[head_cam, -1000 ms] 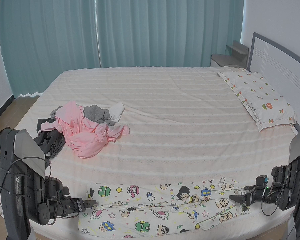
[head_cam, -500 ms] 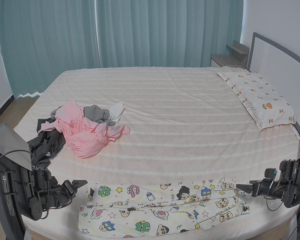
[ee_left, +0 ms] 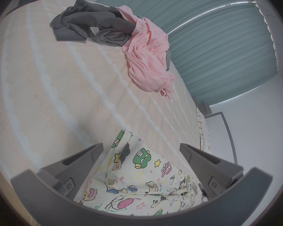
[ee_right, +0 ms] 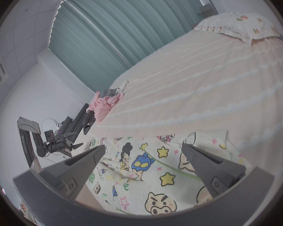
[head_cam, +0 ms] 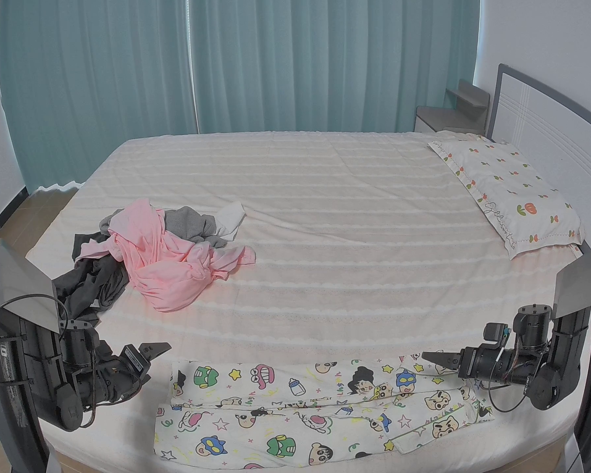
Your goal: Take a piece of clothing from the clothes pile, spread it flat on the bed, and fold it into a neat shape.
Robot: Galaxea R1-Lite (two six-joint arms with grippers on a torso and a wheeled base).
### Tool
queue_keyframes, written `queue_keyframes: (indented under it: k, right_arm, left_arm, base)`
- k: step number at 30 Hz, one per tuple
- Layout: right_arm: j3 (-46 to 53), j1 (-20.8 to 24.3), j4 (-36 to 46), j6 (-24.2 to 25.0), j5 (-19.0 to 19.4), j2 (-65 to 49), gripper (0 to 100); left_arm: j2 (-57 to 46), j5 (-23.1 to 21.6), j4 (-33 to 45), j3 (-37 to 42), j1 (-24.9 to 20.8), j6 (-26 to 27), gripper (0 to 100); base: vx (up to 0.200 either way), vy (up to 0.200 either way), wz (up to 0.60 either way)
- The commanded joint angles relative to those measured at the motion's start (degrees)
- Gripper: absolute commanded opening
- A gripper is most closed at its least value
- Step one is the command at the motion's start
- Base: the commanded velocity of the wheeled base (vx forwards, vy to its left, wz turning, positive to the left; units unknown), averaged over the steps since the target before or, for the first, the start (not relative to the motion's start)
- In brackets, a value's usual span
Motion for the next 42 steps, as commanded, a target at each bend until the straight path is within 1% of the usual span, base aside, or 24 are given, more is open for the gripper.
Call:
queue_keyframes:
  k: [1, 6, 16, 19, 22, 25, 26, 28, 30, 32, 34, 35, 36, 37, 38, 39, 42]
  right_arm:
    - [-0.2, -0.6, -1.0, -0.1, -0.2, 5.6, 100]
    - [2.4, -0.2, -1.0, -0.8, -0.3, 5.8, 100]
    - [2.7, -0.5, -1.0, -2.4, -0.5, 5.8, 100]
    - [2.7, 0.2, -1.0, -2.6, -2.6, -0.2, 100]
    - [2.0, 1.7, -1.0, -2.6, -3.1, -4.1, 100]
    - [0.2, 1.9, -1.0, -2.6, -3.1, -5.7, 100]
    - [-2.5, 2.1, -0.2, -2.6, -3.1, -5.9, 100]
    - [-8.5, 3.2, 6.1, -2.7, -3.1, -5.8, 100]
    - [-15.6, 3.9, 15.7, -3.0, -3.1, -5.5, 100]
    - [-20.4, 4.2, 22.0, -3.3, -3.1, -5.0, 100]
    - [-25.0, 4.7, 28.3, -5.5, -3.1, -3.5, 100]
    - [-25.2, 4.7, 28.8, -5.8, -3.1, -3.4, 100]
    - [-28.1, 4.7, 33.5, -9.6, -3.0, -1.7, 100]
    - [-28.9, 4.7, 35.0, -10.8, -2.7, -0.9, 100]
    - [-28.9, 4.7, 35.0, -10.8, -2.7, -0.9, 100]
    - [-29.6, 4.5, 36.1, -12.6, -1.9, 1.3, 100]
    - [-30.8, 4.5, 36.1, -13.5, -1.2, 3.2, 100]
  left_arm:
    - [0.4, 0.3, -1.0, 0.0, -0.4, 0.1, 100]
    - [0.4, 0.4, -1.0, 0.3, -0.4, 0.2, 100]
    - [0.6, 0.5, -1.0, 0.3, -0.4, 0.3, 100]
    - [0.6, 0.5, -1.0, 0.3, -0.5, 0.3, 100]
    - [0.6, 0.5, -1.0, 0.3, -0.4, 0.3, 100]
    - [0.6, 0.5, -1.0, 0.3, -0.5, 0.3, 100]
    - [0.6, 0.5, -1.0, 0.3, -0.5, 0.3, 100]
    - [0.6, 0.5, -1.0, 0.3, -0.5, 0.3, 100]
    - [0.6, 0.5, -1.0, 0.3, -0.6, 0.4, 100]
    - [0.7, 0.5, -1.0, 0.3, -0.6, 0.4, 100]
    - [0.7, 0.4, -1.0, 0.3, -0.6, 0.4, 100]
    - [0.7, 0.5, -1.0, 0.3, -0.6, 0.4, 100]
    - [0.7, 0.5, -1.0, 0.2, -0.6, 0.4, 100]
    - [0.7, 0.5, -1.0, 0.2, -0.6, 0.4, 100]
    - [0.7, 0.5, -1.0, 0.2, -0.6, 0.4, 100]
    - [0.7, 0.5, -1.0, 0.2, -0.6, 0.4, 100]
    - [0.8, 0.4, -1.0, 0.0, -0.6, 0.4, 100]
  base:
    - [0.0, 0.0, 0.0]
    - [0.0, 0.0, 0.0]
    - [0.0, 0.0, 0.0]
    - [0.0, 0.0, 0.0]
    - [0.0, 0.0, 0.0]
    - [0.0, 0.0, 0.0]
    - [0.0, 0.0, 0.0]
    - [0.0, 0.0, 0.0]
    - [0.0, 0.0, 0.0]
    - [0.0, 0.0, 0.0]
    - [0.0, 0.0, 0.0]
    - [0.0, 0.0, 0.0]
    - [0.0, 0.0, 0.0]
    - [0.0, 0.0, 0.0]
    - [0.0, 0.0, 0.0]
    - [0.0, 0.0, 0.0]
    - [0.0, 0.0, 0.0]
